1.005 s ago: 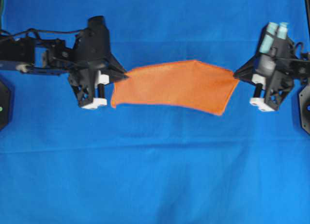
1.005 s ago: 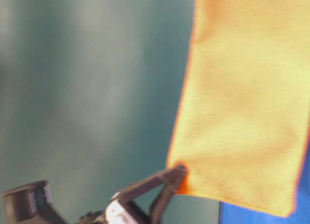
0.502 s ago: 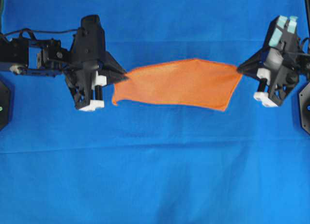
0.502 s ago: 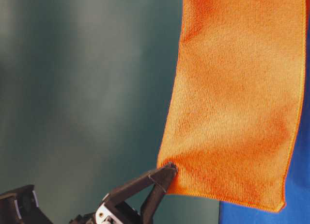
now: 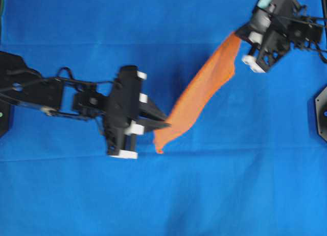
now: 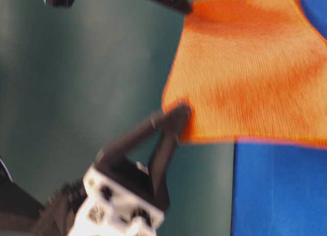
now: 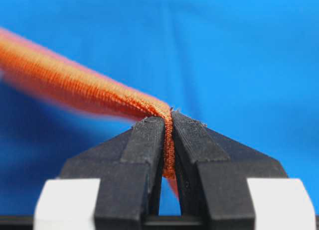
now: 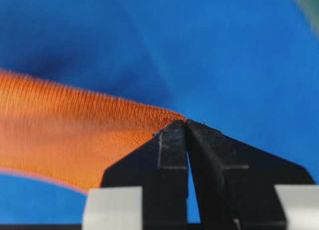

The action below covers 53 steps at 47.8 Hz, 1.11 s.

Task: Fold the orange towel.
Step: 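Lift the towel strip and swing the right gripper up above the left, then lay the strip down vertically and release it from both grippers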

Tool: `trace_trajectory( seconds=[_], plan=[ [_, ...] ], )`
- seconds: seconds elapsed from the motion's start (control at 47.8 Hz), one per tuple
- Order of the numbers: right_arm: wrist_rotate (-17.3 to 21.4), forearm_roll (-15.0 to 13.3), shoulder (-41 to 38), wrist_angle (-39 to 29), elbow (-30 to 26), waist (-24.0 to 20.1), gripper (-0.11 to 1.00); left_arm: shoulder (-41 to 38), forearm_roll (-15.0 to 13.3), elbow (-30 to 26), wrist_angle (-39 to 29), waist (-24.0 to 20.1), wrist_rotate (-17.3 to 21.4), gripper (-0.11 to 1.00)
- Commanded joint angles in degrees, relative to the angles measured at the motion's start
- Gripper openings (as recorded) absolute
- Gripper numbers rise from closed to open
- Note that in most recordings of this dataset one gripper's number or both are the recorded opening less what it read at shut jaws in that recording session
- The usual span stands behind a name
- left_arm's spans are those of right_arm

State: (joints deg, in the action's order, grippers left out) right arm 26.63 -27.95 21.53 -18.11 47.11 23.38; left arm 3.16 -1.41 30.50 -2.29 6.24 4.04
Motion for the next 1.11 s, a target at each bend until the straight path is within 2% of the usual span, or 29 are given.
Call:
trace_trajectory(
  seconds=[0.0,0.147,0.293,0.44,0.67,0.984,1.088],
  plan=[
    [0.09,-1.58,-2.11,1.58,-3.43,1.58,0.03,-1.93,0.18,-5.1,0.79,1.76,2.02,0.03],
    [0.0,-3.52,-6.33,2.81,-7.91,2.37,0.03,-5.45,0.18,-9.76,0.79,2.99,7.82,0.03],
    [-0.09,-4.31,-9.58,2.81,-11.43,2.37,0.03,-7.65,0.18,-12.57,0.79,3.08,8.44,0.03],
    [-0.09,-4.92,-10.28,2.9,-12.3,2.37,0.03,-9.14,0.18,-14.06,0.88,3.08,8.79,0.03],
    [0.0,-5.1,-7.29,1.76,-9.67,2.99,0.03,-13.8,0.18,-18.54,3.78,2.02,9.14,0.03],
    [0.09,-5.01,-0.09,0.09,-3.08,3.78,0.03,-24.26,0.09,-30.59,4.48,0.97,9.05,0.03],
    [-0.09,-5.01,-0.7,0.0,-2.55,3.78,0.03,-25.93,0.18,-30.94,4.39,0.97,6.94,0.03]
  ],
)
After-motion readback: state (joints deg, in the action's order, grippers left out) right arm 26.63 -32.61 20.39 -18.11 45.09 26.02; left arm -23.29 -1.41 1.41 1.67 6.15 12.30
